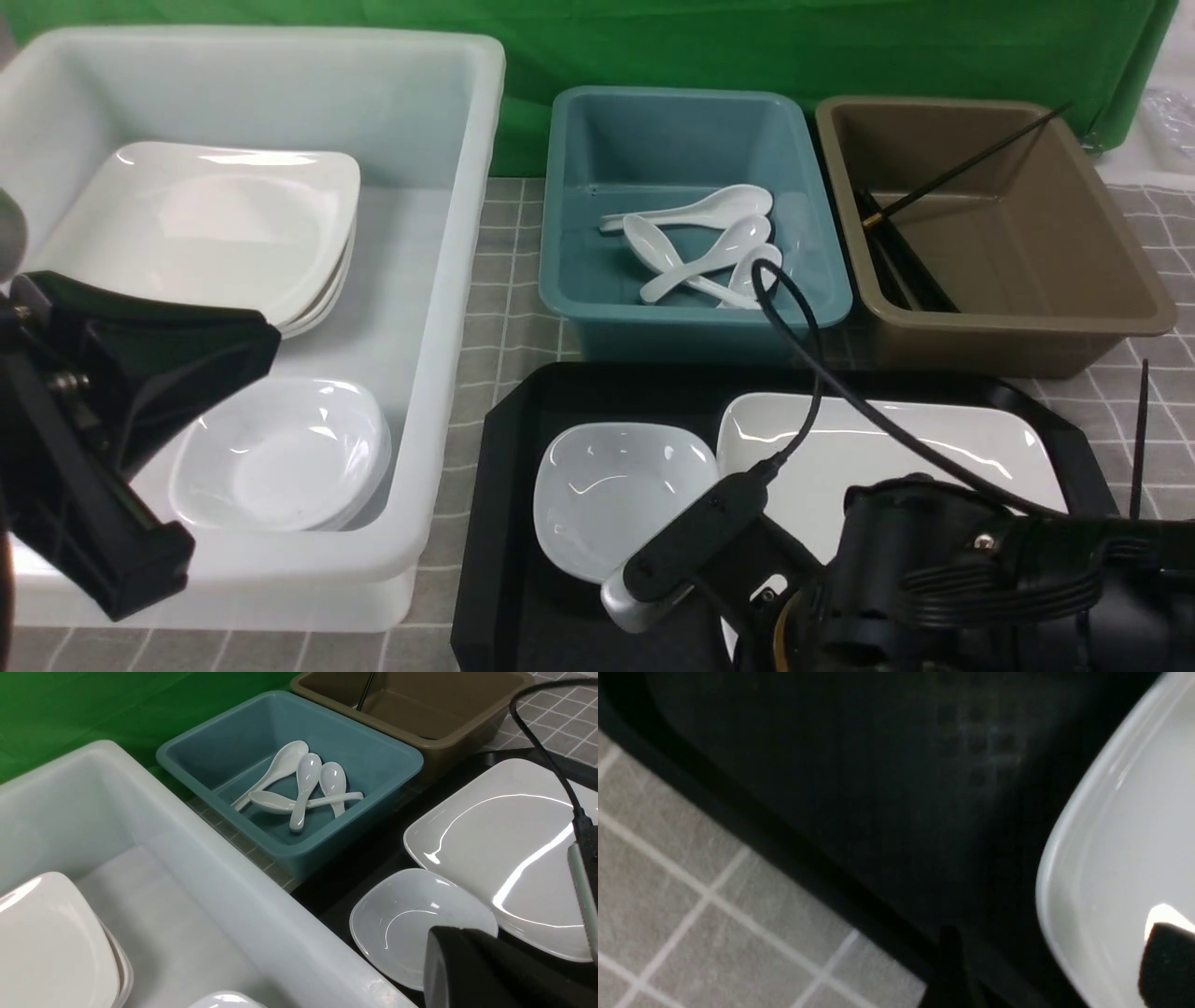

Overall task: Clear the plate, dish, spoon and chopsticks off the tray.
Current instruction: Use the right arm to grab a plate from the dinner plate

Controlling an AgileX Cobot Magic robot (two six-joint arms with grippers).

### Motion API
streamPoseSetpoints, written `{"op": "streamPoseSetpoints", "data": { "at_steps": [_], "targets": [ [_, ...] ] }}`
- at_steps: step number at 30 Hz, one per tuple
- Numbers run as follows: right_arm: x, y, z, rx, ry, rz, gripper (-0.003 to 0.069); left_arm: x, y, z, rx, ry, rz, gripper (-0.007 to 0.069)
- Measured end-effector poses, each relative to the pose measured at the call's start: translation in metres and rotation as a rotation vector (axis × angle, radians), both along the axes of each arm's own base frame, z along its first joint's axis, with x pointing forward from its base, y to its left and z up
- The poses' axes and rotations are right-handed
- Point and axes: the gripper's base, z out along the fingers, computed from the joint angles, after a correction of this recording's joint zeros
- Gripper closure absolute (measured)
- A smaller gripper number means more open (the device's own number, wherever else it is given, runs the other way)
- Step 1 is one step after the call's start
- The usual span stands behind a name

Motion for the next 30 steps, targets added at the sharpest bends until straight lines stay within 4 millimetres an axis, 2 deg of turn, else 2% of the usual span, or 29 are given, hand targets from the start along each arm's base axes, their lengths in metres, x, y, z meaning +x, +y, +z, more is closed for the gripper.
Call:
{"op": "streamPoseSetpoints", "data": {
  "at_steps": [4,10,15,19,26,30],
  "targets": [
    [0.004,0.004,-0.004,-0.012,-0.018,0.017,0.0127,0.000,0.000,0.000,0.000,0.000,0.000,0.0621],
    [0.011,0.007,-0.028,-0.099,-0.028,0.045,0.0126,0.000,0.000,0.000,0.000,0.000,0.000,0.0621],
    [0.013,0.009,-0.034,-0.110,-0.032,0.057,0.0129,0.000,0.000,0.000,0.000,0.000,0.000,0.0621],
    [0.014,0.011,-0.035,-0.101,-0.039,0.064,0.0162,0.000,0.000,0.000,0.001,0.002,-0.001,0.0621],
    [0.023,0.008,-0.036,-0.076,-0.045,0.041,0.0279,-0.001,-0.001,0.000,-0.009,0.010,-0.005,0.0621],
    [0.027,0.005,-0.036,-0.071,-0.041,0.007,0.0296,-0.001,-0.001,0.000,-0.018,0.014,-0.007,0.0621]
  ]
}}
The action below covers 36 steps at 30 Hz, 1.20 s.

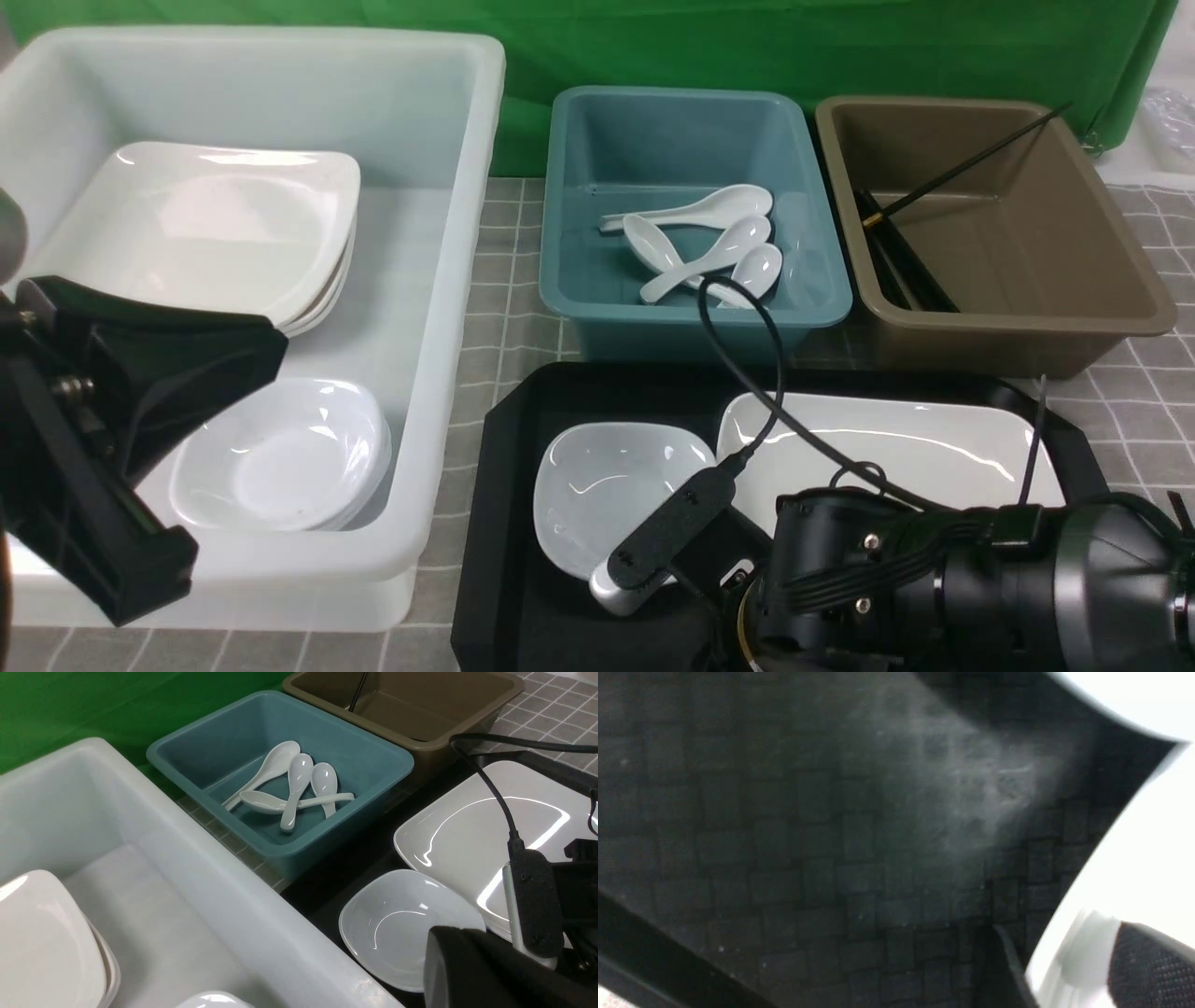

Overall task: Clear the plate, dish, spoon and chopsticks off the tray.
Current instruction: Use the right arm to grab a plate from the dinner plate, then use the right arm to put the plate into the large storage box on the left

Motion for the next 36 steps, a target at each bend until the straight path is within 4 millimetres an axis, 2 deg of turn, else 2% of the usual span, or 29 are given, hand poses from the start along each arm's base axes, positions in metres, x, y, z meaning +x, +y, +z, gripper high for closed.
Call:
{"op": "streamPoseSetpoints", "data": {
  "at_steps": [9,14,18,23,28,29,36],
  "targets": [
    [0.000,0.000,0.000,0.002,0.000,0.006,0.0301,0.000,0.000,0.000,-0.004,0.001,-0.001,0.0621],
    [0.002,0.000,0.001,-0.026,-0.015,0.057,0.0389,0.000,0.000,0.000,-0.006,0.003,-0.001,0.0621],
    [-0.001,-0.001,0.003,-0.051,-0.013,0.065,0.0399,0.000,0.000,0.000,-0.006,0.003,-0.001,0.0621],
    [-0.011,-0.003,0.020,-0.109,-0.016,0.067,0.0458,0.000,0.000,0.000,-0.007,0.004,-0.002,0.0621],
    [-0.024,-0.007,0.070,-0.127,-0.064,0.073,0.0554,0.000,0.000,0.000,-0.008,0.006,-0.003,0.0621],
    [-0.026,-0.009,0.085,-0.128,-0.078,0.074,0.0572,0.000,0.000,0.000,-0.008,0.006,-0.003,0.0621],
    [-0.033,-0.023,0.142,-0.126,-0.118,0.061,0.0595,0.000,0.000,0.000,-0.009,0.005,-0.002,0.0621]
  ]
}}
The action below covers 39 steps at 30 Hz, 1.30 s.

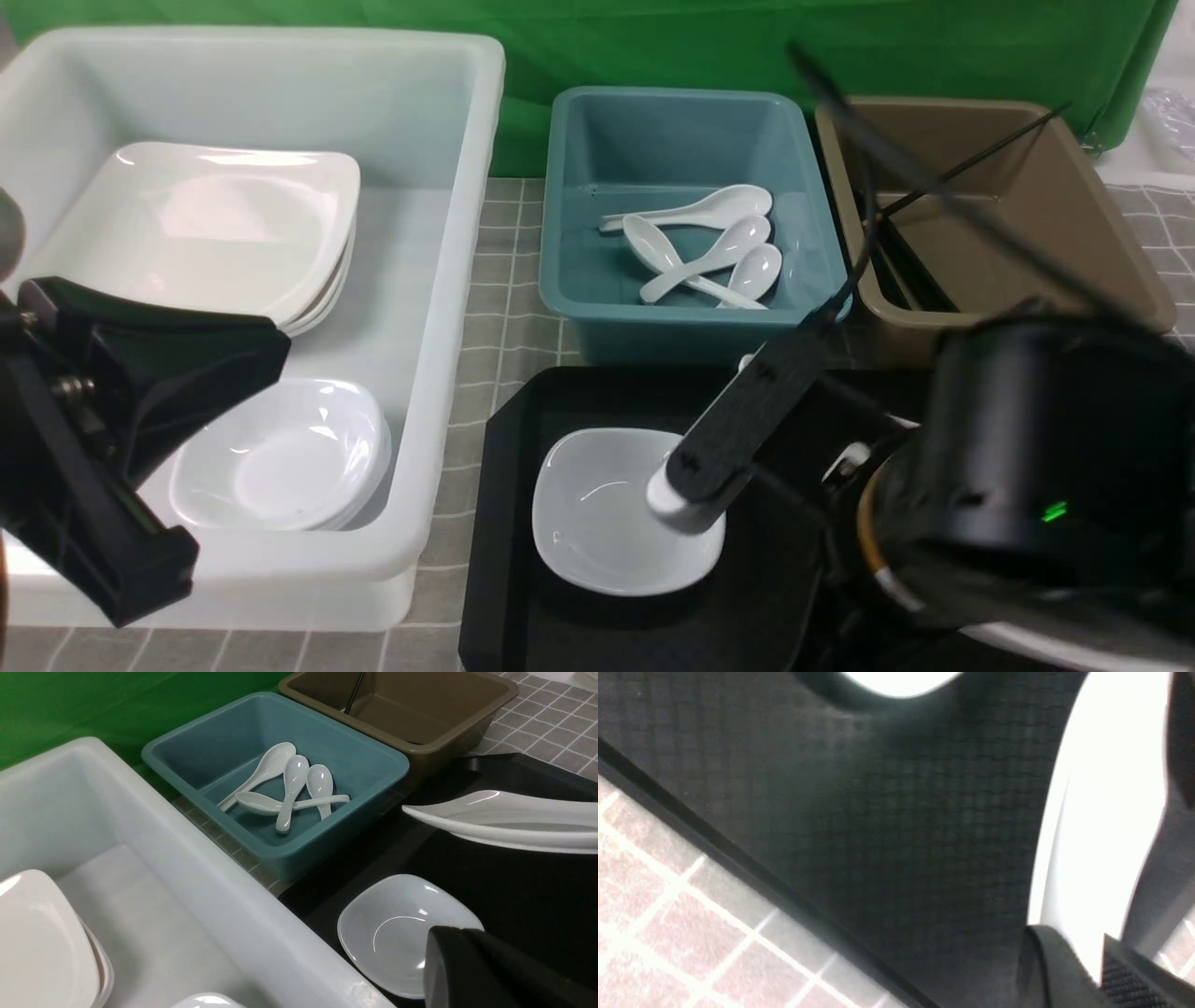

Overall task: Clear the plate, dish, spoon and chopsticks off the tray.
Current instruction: Use the right arm to put the plate into the large storage box on the left

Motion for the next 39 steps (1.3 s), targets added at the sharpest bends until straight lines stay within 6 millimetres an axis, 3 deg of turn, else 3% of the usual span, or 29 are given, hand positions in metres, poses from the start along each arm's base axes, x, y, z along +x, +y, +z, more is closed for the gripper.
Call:
{"op": "streamPoseSetpoints", "data": {
  "at_steps": [6,13,25,30,33,39],
  "targets": [
    [-0.003,-0.005,0.041,0.107,-0.055,0.030,0.0595,0.000,0.000,0.000,0.000,-0.002,0.001,0.0621],
    [-0.009,-0.008,0.069,0.201,-0.066,0.074,0.0595,0.000,0.000,0.001,0.000,-0.007,0.002,0.0621],
    [-0.040,0.014,0.116,0.334,-0.092,0.294,0.0595,-0.023,0.016,0.012,0.013,-0.113,0.075,0.0621],
    [-0.031,0.021,0.142,0.306,-0.202,0.404,0.0595,-0.035,0.030,0.016,0.019,-0.157,0.168,0.0621],
    [-0.014,0.033,0.158,0.254,-0.296,0.535,0.0595,-0.045,0.041,0.019,0.020,-0.194,0.249,0.0621],
    [0.014,0.073,0.158,0.178,-0.484,0.892,0.0595,-0.064,0.055,0.012,0.039,-0.131,0.334,0.0621]
  ]
}}
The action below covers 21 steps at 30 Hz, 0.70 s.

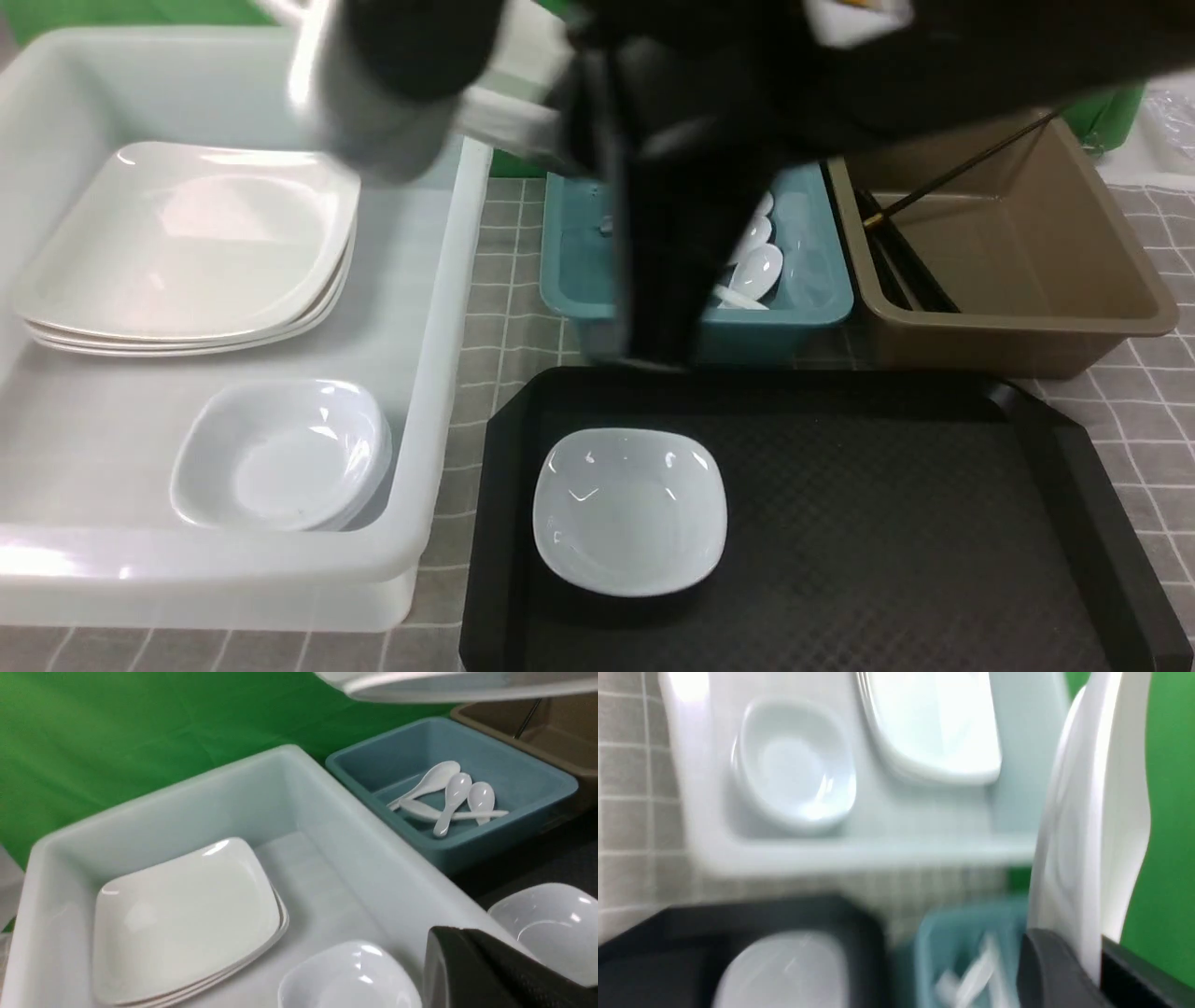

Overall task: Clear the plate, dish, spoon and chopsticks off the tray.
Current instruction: Use the right arm to put the plate into the large storage box on the left

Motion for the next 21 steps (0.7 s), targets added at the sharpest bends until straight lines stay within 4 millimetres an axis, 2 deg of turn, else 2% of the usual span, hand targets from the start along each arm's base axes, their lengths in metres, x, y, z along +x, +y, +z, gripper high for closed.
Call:
{"op": "streamPoseSetpoints", "data": {
  "at_steps": [5,11,12,13,16,17,21],
  "targets": [
    [0.020,0.029,-0.018,-0.043,-0.113,0.167,0.0595,-0.017,0.011,-0.007,-0.012,0.050,0.068,0.0621],
    [0.069,0.060,-0.057,-0.065,-0.182,0.251,0.0595,-0.040,0.023,-0.012,-0.053,0.047,0.120,0.0621],
    [0.072,0.062,-0.061,-0.066,-0.175,0.251,0.0595,-0.042,0.024,-0.012,-0.057,0.049,0.125,0.0621],
    [0.084,0.071,-0.071,-0.075,-0.186,0.270,0.0595,-0.046,0.026,-0.014,-0.069,0.056,0.135,0.0621],
    [0.108,0.091,-0.088,-0.083,-0.208,0.306,0.0595,-0.051,0.027,-0.016,-0.115,0.068,0.148,0.0621],
    [0.109,0.093,-0.089,-0.081,-0.206,0.309,0.0595,-0.051,0.027,-0.016,-0.119,0.070,0.149,0.0621],
    [0.135,0.124,-0.117,-0.074,-0.220,0.336,0.0595,-0.052,0.024,-0.016,-0.166,0.091,0.118,0.0621]
  ]
}}
